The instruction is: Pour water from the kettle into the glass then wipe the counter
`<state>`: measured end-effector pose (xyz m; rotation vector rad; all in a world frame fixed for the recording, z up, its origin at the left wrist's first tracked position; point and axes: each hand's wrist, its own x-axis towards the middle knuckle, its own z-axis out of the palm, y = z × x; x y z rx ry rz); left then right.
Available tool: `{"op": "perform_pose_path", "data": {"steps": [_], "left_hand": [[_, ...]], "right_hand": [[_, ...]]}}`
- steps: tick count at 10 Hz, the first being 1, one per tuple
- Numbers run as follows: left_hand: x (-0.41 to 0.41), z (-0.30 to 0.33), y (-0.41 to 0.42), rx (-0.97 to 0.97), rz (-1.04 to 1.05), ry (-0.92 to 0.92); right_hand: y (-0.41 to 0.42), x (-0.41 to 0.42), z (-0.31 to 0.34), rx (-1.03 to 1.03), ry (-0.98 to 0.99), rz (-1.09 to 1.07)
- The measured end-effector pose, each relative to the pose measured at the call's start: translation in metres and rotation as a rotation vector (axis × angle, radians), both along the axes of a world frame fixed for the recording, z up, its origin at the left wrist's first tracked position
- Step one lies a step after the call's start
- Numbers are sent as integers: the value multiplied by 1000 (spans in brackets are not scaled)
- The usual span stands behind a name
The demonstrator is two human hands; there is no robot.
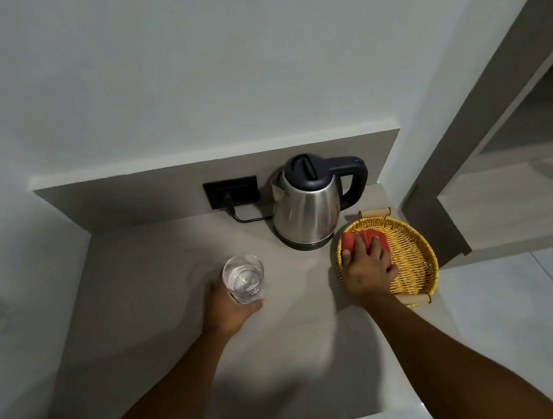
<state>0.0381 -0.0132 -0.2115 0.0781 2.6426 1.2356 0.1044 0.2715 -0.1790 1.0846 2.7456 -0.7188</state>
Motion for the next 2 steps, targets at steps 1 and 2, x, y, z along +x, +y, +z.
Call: {"op": "perform_pose_path", "data": {"steps": [1,2], "left_hand": [[-1,0,-7,-53,-91,7],[0,18,-8,1,-157,68]], "right_hand": [[4,4,4,-6,12,-4],[-10,6,21,114,188,35]]}}
